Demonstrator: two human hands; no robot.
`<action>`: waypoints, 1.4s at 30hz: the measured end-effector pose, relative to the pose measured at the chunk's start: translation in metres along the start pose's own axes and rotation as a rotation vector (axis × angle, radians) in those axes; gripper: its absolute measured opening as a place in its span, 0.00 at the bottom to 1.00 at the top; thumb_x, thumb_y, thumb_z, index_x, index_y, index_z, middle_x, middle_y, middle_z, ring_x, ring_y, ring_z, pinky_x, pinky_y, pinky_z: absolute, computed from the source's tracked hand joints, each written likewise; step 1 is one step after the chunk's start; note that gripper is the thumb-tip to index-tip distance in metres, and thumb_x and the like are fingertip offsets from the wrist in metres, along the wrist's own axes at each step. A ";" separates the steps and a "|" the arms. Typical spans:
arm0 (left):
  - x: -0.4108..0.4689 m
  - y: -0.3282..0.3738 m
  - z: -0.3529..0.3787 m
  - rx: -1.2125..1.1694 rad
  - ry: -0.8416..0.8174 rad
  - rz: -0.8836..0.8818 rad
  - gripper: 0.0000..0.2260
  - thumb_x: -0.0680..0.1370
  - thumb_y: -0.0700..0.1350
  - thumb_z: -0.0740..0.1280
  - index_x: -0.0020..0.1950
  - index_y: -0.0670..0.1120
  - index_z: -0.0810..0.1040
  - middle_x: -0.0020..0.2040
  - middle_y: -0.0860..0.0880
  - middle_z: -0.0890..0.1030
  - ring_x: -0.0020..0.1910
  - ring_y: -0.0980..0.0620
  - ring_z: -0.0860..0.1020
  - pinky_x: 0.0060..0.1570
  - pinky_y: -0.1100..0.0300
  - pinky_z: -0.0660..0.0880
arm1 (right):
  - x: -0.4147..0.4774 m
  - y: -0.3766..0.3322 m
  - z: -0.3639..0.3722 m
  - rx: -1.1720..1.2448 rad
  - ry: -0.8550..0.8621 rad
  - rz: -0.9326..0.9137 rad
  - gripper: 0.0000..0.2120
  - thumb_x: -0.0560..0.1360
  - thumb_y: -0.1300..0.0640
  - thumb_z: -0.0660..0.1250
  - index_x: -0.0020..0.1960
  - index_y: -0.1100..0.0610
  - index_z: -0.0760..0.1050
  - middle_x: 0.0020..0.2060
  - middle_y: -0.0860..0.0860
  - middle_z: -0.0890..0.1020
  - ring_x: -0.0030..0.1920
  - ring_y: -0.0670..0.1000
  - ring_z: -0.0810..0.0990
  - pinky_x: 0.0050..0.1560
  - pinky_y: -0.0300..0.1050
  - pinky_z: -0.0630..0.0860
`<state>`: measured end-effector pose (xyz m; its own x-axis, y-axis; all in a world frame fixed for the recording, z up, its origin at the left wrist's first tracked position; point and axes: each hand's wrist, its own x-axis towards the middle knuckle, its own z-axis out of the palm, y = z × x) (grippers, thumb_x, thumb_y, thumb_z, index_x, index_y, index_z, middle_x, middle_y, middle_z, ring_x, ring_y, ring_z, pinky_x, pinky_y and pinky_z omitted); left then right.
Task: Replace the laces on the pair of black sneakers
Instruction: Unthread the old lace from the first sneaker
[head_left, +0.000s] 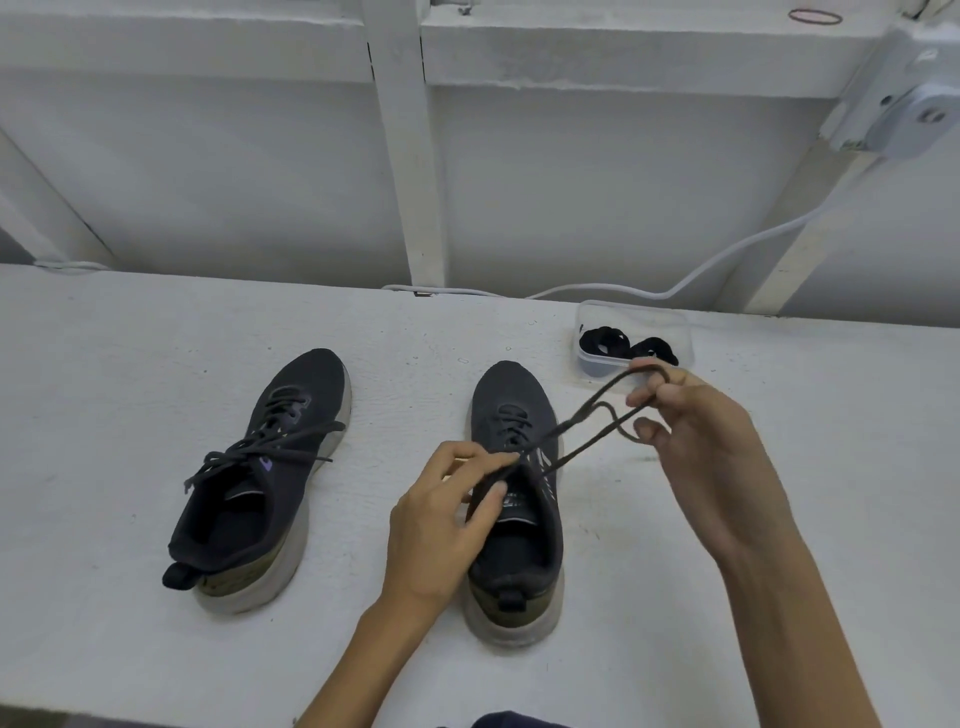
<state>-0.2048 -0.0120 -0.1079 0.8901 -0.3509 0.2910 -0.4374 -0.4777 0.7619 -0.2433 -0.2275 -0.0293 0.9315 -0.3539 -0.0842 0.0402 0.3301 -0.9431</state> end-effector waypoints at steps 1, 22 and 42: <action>0.001 0.002 0.000 -0.044 -0.034 -0.015 0.09 0.76 0.52 0.65 0.55 0.57 0.81 0.54 0.59 0.76 0.56 0.55 0.77 0.51 0.69 0.74 | 0.001 0.002 -0.002 -0.034 0.002 0.008 0.04 0.71 0.60 0.66 0.46 0.58 0.77 0.43 0.49 0.78 0.47 0.49 0.74 0.44 0.47 0.66; 0.050 -0.023 -0.075 -1.224 0.252 -0.659 0.12 0.80 0.50 0.62 0.37 0.50 0.71 0.38 0.52 0.79 0.37 0.55 0.77 0.49 0.59 0.77 | 0.004 0.021 -0.053 0.391 0.286 0.228 0.07 0.79 0.59 0.60 0.43 0.55 0.73 0.38 0.49 0.79 0.33 0.48 0.75 0.30 0.37 0.71; -0.006 0.016 0.012 -0.661 -0.114 -0.483 0.24 0.77 0.55 0.63 0.73 0.53 0.69 0.72 0.60 0.71 0.71 0.66 0.66 0.73 0.61 0.62 | 0.001 0.051 0.011 -0.620 -0.236 0.000 0.10 0.81 0.60 0.62 0.57 0.52 0.80 0.36 0.52 0.85 0.35 0.47 0.82 0.43 0.36 0.76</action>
<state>-0.2184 -0.0273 -0.1043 0.9267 -0.3248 -0.1891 0.1873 -0.0369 0.9816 -0.2360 -0.2011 -0.0739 0.9885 -0.1292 -0.0782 -0.1098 -0.2597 -0.9594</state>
